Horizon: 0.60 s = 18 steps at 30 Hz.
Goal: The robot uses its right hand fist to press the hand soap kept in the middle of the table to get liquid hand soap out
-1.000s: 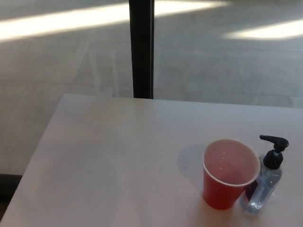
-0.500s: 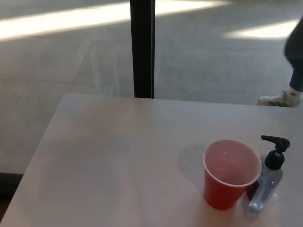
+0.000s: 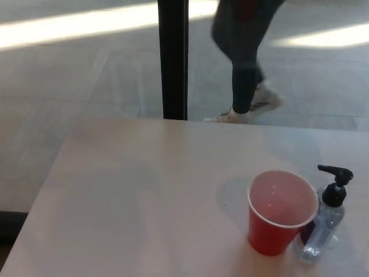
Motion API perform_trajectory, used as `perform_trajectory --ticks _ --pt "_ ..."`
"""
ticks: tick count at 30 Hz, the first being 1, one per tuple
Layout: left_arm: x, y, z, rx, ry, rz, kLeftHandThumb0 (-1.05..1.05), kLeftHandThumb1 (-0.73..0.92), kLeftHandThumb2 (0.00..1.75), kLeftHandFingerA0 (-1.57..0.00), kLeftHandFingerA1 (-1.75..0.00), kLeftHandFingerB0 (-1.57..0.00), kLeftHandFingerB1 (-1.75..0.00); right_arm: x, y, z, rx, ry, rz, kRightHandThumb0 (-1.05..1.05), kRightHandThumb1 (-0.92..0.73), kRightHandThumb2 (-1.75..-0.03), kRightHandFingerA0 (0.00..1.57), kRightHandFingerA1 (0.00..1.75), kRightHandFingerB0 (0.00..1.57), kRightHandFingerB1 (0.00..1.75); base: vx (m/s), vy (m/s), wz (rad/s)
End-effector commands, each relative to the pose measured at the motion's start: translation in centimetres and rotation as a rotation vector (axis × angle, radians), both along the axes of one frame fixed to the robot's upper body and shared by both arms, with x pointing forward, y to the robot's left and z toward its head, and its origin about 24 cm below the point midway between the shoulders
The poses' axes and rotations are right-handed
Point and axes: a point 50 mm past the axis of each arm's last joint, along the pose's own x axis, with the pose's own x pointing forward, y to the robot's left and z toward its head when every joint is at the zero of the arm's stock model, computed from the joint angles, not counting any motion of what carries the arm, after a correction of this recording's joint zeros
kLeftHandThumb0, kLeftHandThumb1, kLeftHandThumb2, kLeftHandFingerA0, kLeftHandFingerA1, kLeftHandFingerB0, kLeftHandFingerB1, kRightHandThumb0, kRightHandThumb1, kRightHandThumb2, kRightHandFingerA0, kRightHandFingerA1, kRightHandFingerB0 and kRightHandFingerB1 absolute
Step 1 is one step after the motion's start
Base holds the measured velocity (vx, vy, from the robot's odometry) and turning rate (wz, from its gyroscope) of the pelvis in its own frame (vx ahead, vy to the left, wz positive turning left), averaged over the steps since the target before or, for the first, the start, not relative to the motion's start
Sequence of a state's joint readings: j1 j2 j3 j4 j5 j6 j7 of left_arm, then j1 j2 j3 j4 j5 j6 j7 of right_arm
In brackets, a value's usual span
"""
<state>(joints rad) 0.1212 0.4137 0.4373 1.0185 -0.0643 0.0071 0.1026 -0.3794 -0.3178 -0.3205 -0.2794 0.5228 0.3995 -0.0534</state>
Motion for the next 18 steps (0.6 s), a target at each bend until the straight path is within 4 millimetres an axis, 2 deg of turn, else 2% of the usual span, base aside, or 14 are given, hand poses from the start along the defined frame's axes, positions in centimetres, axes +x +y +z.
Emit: perform_trajectory --ticks 1,2,5,7,10,12,18 --pt "-0.7 0.6 0.4 -0.005 0.026 0.038 -0.16 0.50 1.08 -0.59 -0.82 -0.45 -0.73 -1.0 2.5 -2.9 0.003 0.196 0.210 -0.17 -0.58 -1.26 1.04 1.75 0.68 1.67 0.00 0.000 0.00" --pt "-0.7 0.7 0.3 -0.008 0.027 0.048 -0.17 0.50 1.07 -0.59 -0.81 -0.42 -0.72 -1.2 2.7 -3.3 0.006 0.224 0.224 -0.17 -0.56 -1.29 1.04 1.75 0.72 1.62 0.00 0.000 0.00" --pt "-0.7 0.7 0.3 -0.006 0.028 0.046 -0.16 0.50 1.08 -0.62 -0.83 -0.44 -0.73 -1.5 2.9 -3.9 -0.005 0.266 0.235 -0.16 -0.57 -1.27 1.03 1.75 0.73 1.60 0.00 0.000 0.00" --pt "-0.7 0.6 0.3 0.003 0.039 0.030 -0.17 0.50 1.07 -0.67 -0.86 -0.49 -0.75 -1.6 2.9 -4.3 -0.013 0.288 0.254 -0.14 -0.57 -1.28 1.03 1.75 0.67 1.67 0.00 0.000 0.00" --pt "-0.8 0.8 0.4 -0.004 0.036 0.044 -0.17 0.51 1.07 -0.61 -0.83 -0.46 -0.74 -1.6 2.9 -4.6 -0.011 0.312 0.258 -0.14 -0.58 -1.28 1.03 1.75 0.65 1.68 0.00 0.000 0.00" --pt "-0.8 0.7 0.4 0.005 0.038 0.027 -0.17 0.49 1.09 -0.66 -0.85 -0.45 -0.74 -1.4 2.7 -5.1 -0.010 0.326 0.257 -0.13 -0.62 -1.21 1.02 1.75 0.65 1.65 0.00 0.000 0.00" --pt "-0.8 0.8 0.4 -0.005 0.031 0.049 -0.15 0.51 1.09 -0.61 -0.83 -0.45 -0.73 -1.2 2.8 -5.3 -0.031 0.345 0.259 -0.13 -0.59 -1.25 1.03 1.75 0.67 1.66 0.00 0.000 0.00"
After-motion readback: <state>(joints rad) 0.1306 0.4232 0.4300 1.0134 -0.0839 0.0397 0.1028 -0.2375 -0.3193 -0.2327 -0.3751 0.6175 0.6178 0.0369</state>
